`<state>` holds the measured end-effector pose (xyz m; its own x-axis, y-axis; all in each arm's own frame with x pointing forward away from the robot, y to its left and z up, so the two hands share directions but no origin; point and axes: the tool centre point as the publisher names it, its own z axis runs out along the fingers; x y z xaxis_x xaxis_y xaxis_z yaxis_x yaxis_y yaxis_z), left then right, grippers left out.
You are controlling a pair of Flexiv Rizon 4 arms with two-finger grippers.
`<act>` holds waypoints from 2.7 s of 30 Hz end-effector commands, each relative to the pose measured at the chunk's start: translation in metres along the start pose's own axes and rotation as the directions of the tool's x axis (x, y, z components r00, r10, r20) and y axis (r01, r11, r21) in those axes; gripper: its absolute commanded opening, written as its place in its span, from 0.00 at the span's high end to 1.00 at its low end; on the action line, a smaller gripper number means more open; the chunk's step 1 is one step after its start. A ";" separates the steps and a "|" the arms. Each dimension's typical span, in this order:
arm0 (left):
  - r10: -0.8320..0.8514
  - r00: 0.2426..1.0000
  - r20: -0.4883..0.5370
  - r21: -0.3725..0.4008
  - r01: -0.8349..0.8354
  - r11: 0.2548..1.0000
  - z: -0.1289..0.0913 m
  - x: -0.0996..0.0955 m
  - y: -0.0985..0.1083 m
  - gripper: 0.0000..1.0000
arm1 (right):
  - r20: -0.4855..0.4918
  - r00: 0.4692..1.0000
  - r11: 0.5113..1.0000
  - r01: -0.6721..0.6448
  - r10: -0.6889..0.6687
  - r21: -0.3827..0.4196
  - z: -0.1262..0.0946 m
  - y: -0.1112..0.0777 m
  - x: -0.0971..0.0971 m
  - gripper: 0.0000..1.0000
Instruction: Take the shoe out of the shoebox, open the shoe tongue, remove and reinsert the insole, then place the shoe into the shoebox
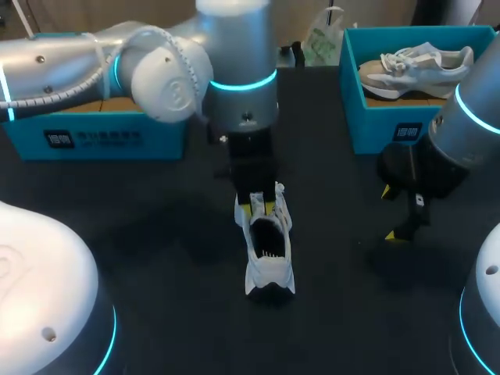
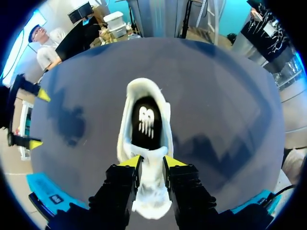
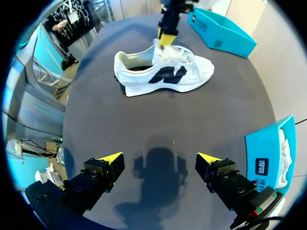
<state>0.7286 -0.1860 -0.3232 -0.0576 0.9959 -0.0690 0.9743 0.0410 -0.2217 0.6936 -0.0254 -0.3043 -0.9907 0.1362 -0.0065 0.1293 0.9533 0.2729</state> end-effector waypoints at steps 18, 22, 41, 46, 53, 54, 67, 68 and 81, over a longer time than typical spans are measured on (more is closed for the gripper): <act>-0.180 0.983 0.042 -0.015 0.181 0.983 -0.065 0.016 -0.032 0.50 | 0.002 1.000 1.000 0.000 0.000 0.001 0.001 0.000 0.001 0.00; -0.289 0.955 0.063 0.015 0.289 0.957 -0.068 0.021 -0.046 0.00 | 0.002 1.000 1.000 0.000 0.000 0.001 0.001 0.000 0.001 0.00; -0.485 0.874 0.020 -0.065 0.485 0.872 -0.055 0.017 -0.068 0.00 | 0.002 1.000 1.000 0.000 0.000 0.001 0.001 0.000 0.001 0.00; -0.684 0.724 0.087 0.002 0.687 0.727 -0.052 0.017 -0.094 0.00 | 0.002 1.000 1.000 0.000 0.000 0.001 0.001 0.000 0.001 0.00; -0.861 0.491 0.130 -0.083 0.871 0.484 -0.046 0.022 -0.109 0.00 | 0.002 1.000 1.000 0.000 0.000 0.001 0.001 0.000 0.001 0.00; -0.861 0.491 0.130 -0.083 0.871 0.484 -0.046 0.022 -0.109 0.00 | 0.002 1.000 1.000 0.000 0.000 0.001 0.001 0.000 0.001 0.00; -0.952 0.253 0.172 -0.154 0.962 0.227 -0.024 0.003 -0.138 0.00 | 0.002 1.000 1.000 0.000 0.000 0.001 0.001 0.000 0.001 0.00; -0.955 0.240 0.175 -0.142 0.966 0.217 -0.024 0.003 -0.141 0.00 | 0.002 1.000 1.000 0.000 0.000 0.001 0.001 0.000 0.001 0.00; -0.953 0.227 0.199 -0.166 0.967 0.195 -0.011 0.001 -0.127 0.00 | 0.002 1.000 1.000 0.000 0.000 0.001 0.001 0.000 0.001 0.00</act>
<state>0.6047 -0.1838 -0.2761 -0.9852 0.1713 -0.0041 0.1710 0.9845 0.0390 0.6936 -0.0254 -0.3043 -0.9907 0.1362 -0.0065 0.1292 0.9533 0.2729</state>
